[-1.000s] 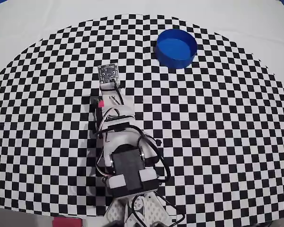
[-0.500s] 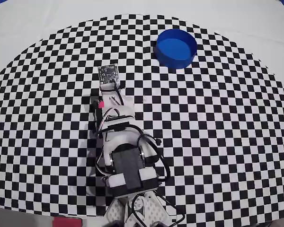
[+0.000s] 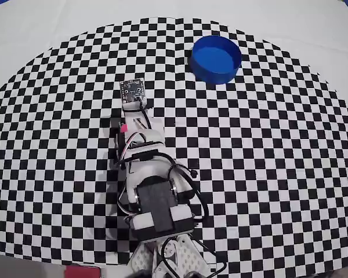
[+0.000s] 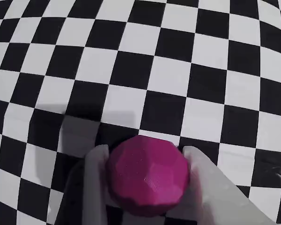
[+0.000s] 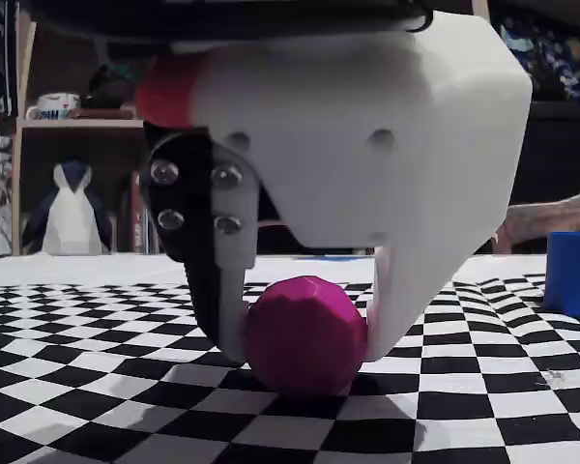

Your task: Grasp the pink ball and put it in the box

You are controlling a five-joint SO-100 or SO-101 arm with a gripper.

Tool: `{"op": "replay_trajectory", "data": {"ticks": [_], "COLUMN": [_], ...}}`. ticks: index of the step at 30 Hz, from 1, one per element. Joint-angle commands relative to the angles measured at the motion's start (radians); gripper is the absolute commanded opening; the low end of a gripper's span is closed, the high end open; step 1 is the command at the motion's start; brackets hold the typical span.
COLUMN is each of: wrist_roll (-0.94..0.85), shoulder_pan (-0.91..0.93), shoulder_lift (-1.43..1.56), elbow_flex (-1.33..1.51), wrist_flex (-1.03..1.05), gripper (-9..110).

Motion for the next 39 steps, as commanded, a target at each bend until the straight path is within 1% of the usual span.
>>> {"op": "replay_trajectory", "data": {"ticks": [1,17,39], "wrist_roll": [-0.005,-0.005,-0.005], "shoulder_pan": [0.002,0.002,0.011], "shoulder_lift": [0.006,0.146,0.48], "elbow_flex": [-0.034,-0.002,0.147], "wrist_flex": [0.006,0.006,0.006], "gripper": [0,0,0]}}
